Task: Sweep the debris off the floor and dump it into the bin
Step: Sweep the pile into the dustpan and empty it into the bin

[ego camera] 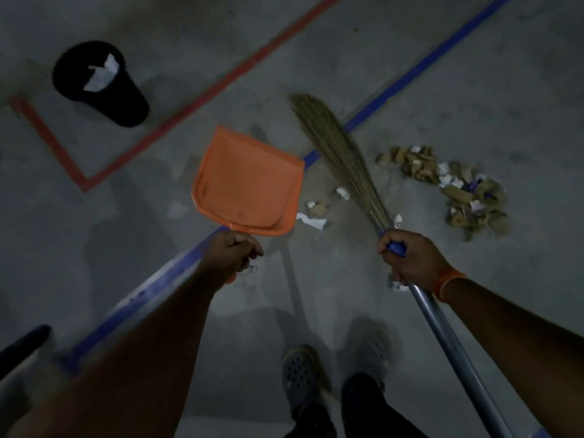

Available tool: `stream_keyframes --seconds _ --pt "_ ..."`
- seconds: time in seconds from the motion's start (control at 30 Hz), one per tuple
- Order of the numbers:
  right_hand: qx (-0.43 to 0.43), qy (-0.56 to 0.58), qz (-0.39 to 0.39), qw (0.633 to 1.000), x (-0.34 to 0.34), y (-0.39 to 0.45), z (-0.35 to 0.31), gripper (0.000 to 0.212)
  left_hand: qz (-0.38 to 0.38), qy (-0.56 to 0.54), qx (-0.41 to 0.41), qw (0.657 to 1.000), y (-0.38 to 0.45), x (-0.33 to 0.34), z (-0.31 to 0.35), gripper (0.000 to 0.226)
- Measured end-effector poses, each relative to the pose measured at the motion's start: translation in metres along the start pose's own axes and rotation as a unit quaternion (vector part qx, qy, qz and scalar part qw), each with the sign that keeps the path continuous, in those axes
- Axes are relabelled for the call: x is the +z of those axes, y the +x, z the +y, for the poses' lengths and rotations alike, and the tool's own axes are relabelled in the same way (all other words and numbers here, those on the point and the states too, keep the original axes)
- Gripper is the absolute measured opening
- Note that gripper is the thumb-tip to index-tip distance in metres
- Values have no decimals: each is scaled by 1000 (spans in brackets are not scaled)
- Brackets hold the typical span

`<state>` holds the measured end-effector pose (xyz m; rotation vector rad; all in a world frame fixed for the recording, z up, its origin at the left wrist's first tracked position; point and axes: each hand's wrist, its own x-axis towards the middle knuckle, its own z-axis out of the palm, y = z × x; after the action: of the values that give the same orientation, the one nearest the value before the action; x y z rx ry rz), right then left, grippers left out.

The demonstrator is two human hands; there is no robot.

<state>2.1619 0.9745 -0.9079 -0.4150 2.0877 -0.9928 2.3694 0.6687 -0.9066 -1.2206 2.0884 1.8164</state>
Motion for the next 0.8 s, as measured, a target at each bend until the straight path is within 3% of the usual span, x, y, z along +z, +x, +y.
stream_keyframes --seconds 0.27,0.47,0.63,0.8 --pt "4 31 14 999 -62 -109 129 21 11 63 -31 997 -87 124 -33 33" --pt "8 44 36 998 -128 -191 228 24 37 21 -15 999 -136 249 -59 34" --pt "61 36 63 995 -158 -230 343 27 -17 28 -59 998 -138 326 -114 34" --pt "138 13 81 987 -146 -243 452 30 -65 76 -79 992 -116 375 -192 41"
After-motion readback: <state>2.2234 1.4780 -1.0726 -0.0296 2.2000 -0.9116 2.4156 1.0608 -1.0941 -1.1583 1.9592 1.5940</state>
